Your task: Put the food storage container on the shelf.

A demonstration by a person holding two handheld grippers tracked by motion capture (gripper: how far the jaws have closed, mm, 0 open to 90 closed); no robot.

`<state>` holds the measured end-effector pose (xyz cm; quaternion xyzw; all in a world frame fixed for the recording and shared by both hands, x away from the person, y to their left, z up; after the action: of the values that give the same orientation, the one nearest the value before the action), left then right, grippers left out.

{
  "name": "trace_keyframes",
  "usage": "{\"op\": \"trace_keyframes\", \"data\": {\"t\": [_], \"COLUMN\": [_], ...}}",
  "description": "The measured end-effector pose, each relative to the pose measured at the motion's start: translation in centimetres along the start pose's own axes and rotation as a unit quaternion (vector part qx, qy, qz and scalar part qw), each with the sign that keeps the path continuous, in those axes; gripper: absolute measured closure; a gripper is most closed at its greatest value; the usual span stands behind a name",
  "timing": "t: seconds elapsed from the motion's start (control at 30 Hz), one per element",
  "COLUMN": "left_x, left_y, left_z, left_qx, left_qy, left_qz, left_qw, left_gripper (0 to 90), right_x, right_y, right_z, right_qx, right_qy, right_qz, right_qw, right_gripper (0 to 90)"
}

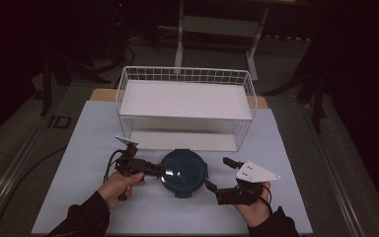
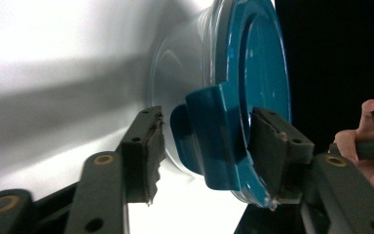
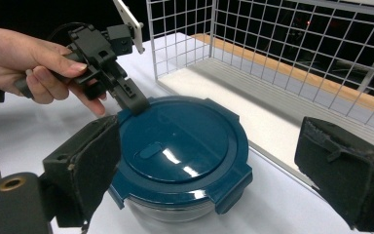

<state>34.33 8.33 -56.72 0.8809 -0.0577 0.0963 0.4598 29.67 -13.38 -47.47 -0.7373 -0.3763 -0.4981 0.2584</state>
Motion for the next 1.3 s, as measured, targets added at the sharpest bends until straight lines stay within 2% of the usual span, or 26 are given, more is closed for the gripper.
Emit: {"op": "trace_keyframes", "data": {"t": [0.07, 0.17, 0.23, 0.33, 0.4, 0.43, 0.5, 0.53, 0.57, 0.67, 0.73, 0.77, 0.9, 1.0, 1.1, 1.17, 1.23, 1.3], "left_x": [0.0, -0.1, -0.2, -0.3, -0.4, -0.5, -0.7, -0.8, -0.9, -1.1, -1.3, -1.3, -1.6, -1.8, -2.0, -2.2, -2.4, -2.4], "left_y": [0.1, 0.1, 0.1, 0.3, 0.6, 0.7, 1.0, 1.2, 1.3, 1.6, 1.8, 1.8, 2.1, 2.3, 2.3, 2.2, 2.3, 2.4], "left_z": [0.1, 0.0, 0.0, -0.1, -0.1, -0.2, -0.3, -0.4, -0.4, -0.5, -0.5, -0.6, -0.7, -0.8, -0.8, -0.9, -0.9, -0.9], "left_qx": [-0.013, -0.018, -0.019, -0.017, -0.011, -0.008, -0.005, -0.004, -0.003, 0.001, 0.003, 0.004, 0.005, 0.005, 0.004, 0.005, 0.006, 0.007], "left_qy": [-0.001, -0.003, -0.007, -0.005, 0.000, 0.000, 0.002, 0.005, 0.007, 0.010, 0.014, 0.015, 0.020, 0.021, 0.023, 0.024, 0.025, 0.025], "left_qz": [-0.002, 0.010, 0.021, 0.031, 0.045, 0.053, 0.068, 0.077, 0.082, 0.107, 0.120, 0.124, 0.147, 0.159, 0.161, 0.164, 0.169, 0.167], "left_qw": [0.9999, 0.9998, 0.9996, 0.9993, 0.9989, 0.9986, 0.9977, 0.9970, 0.9966, 0.9942, 0.9927, 0.9921, 0.9889, 0.9870, 0.9867, 0.9861, 0.9853, 0.9855], "left_gripper": [51.3, 52.6, 52.9, 53.0, 53.3, 53.4, 54.0, 54.5, 54.9, 55.4, 55.5, 55.5, 55.9, 56.5, 56.7, 56.9, 57.0, 57.0], "right_x": [-0.1, -0.3, -0.5, -1.2, -1.8, -2.2, -2.9, -3.3, -3.7, -4.6, -5.1, -5.4, -6.3, -6.5, -6.3, -6.4, -6.4, -6.4], "right_y": [0.0, 0.3, 0.5, 1.0, 1.3, 1.5, 2.0, 2.2, 2.5, 3.0, 3.1, 3.1, 3.0, 2.8, 2.6, 2.4, 2.4, 2.3], "right_z": [0.0, 0.1, 0.2, 0.6, 1.1, 1.3, 1.8, 2.1, 2.3, 2.7, 3.1, 3.3, 3.9, 4.0, 3.9, 3.9, 3.8, 3.8], "right_qx": [0.001, 0.003, 0.007, 0.014, 0.024, 0.034, 0.049, 0.057, 0.066, 0.084, 0.093, 0.099, 0.106, 0.112, 0.135, 0.147, 0.149, 0.151], "right_qy": [-0.002, -0.007, -0.013, -0.028, -0.044, -0.052, -0.067, -0.073, -0.077, -0.091, -0.102, -0.106, -0.121, -0.124, -0.117, -0.116, -0.117, -0.118], "right_qz": [0.002, 0.013, 0.025, 0.054, 0.086, 0.103, 0.149, 0.173, 0.201, 0.240, 0.254, 0.259, 0.264, 0.269, 0.289, 0.302, 0.309, 0.317], "right_qw": [1.0000, 0.9999, 0.9996, 0.9980, 0.9951, 0.9927, 0.9854, 0.9806, 0.9743, 0.9628, 0.9573, 0.9550, 0.9510, 0.9484, 0.9405, 0.9347, 0.9319, 0.9290], "right_gripper": [9.7, 9.7, 13.3, 13.4, 13.8, 13.8, 16.0, 16.6, 21.0, 25.0, 29.1, 29.1, 34.2, 41.8, 51.7, 52.3, 52.6, 52.9]}}
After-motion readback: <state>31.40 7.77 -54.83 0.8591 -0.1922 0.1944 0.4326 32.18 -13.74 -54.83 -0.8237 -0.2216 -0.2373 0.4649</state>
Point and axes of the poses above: each handheld gripper's, and its own axes: z roughly forward along the jaws, x roughly out of its top, y roughly to its right, the point moved 9 cm from there along z, roughly forward along the jaws, and after that the axes turned 3 degrees about x, right-handed, at the moved point
